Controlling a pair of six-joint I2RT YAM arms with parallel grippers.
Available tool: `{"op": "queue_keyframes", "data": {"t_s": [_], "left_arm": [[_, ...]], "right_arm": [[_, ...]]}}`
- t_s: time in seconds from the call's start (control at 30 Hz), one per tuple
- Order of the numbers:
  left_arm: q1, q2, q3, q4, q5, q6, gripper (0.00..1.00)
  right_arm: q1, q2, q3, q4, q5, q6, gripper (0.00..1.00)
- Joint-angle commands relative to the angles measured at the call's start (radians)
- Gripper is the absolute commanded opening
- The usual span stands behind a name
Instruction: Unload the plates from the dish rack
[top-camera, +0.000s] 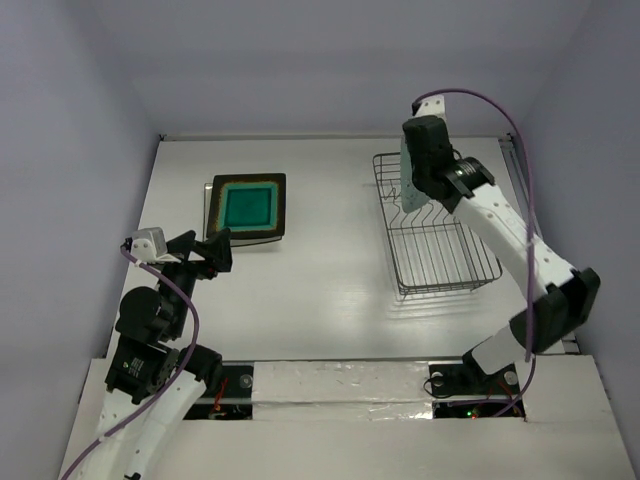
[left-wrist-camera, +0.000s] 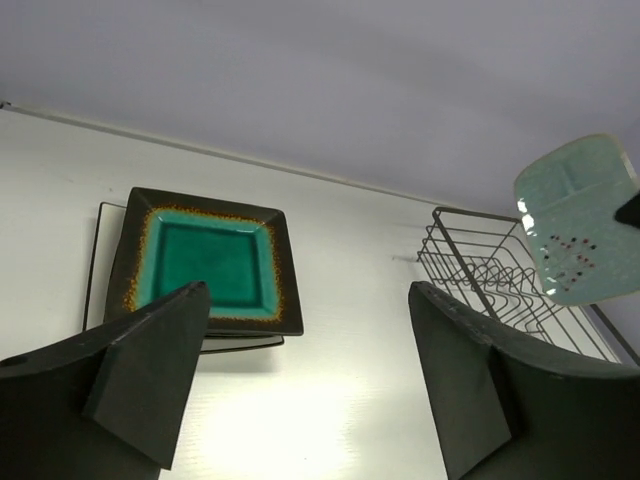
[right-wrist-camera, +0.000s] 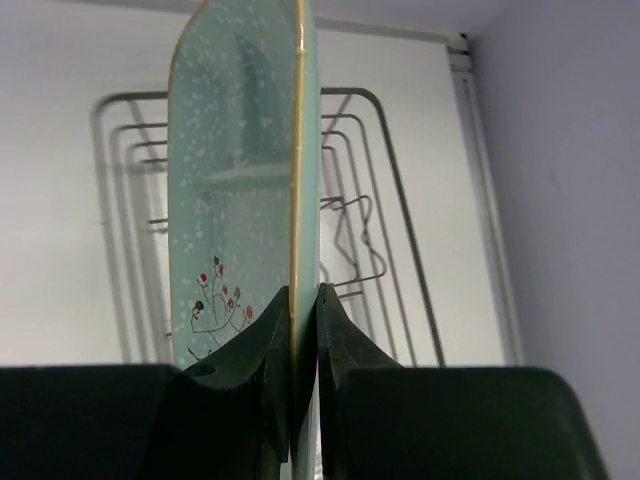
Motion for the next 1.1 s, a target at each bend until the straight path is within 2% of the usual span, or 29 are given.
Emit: {"op": "queue_keyframes", "data": {"t_s": [0.0, 0.03, 0.07, 0.17, 0.27, 0.5, 0.77, 1.0, 1.07], "left_arm": [[0.011, 0.004, -0.009, 0.043, 0.003, -0.002, 0.79], [0.011, 0.006, -0.009, 0.043, 0.003, -0.001, 0.8], [0.011, 0.009, -0.009, 0.042, 0.003, -0.002, 0.82], [0.011, 0.012, -0.009, 0.04, 0.003, -0.002, 0.83], [0.011, 0.021, -0.009, 0.04, 0.003, -0.004, 0.83], [0.011, 0.026, -0.009, 0.04, 0.003, -0.005, 0.83], [0.02, 0.035, -0.009, 0.043, 0.003, -0.005, 0.83], [0.02, 0.043, -0.009, 0.042, 0.003, -0.004, 0.86], [0.02, 0.046, -0.009, 0.042, 0.003, -0.004, 0.86]], "right_arm": [[0.052, -0.17, -0.063, 0.182, -0.109, 0.088, 0.0], [0.068, -0.191, -0.094, 0.205, -0.178, 0.128, 0.0], [0.098, -0.228, -0.169, 0.228, -0.34, 0.151, 0.0], [0.17, -0.268, -0.302, 0.38, -0.589, 0.231, 0.0], [0.238, -0.255, -0.413, 0.49, -0.699, 0.3, 0.0], [0.311, -0.15, -0.504, 0.633, -0.777, 0.375, 0.0], [0.312, -0.037, -0.611, 0.687, -0.831, 0.426, 0.0], [0.312, 0.031, -0.659, 0.733, -0.807, 0.442, 0.0], [0.312, 0.037, -0.672, 0.728, -0.791, 0.447, 0.07]]}}
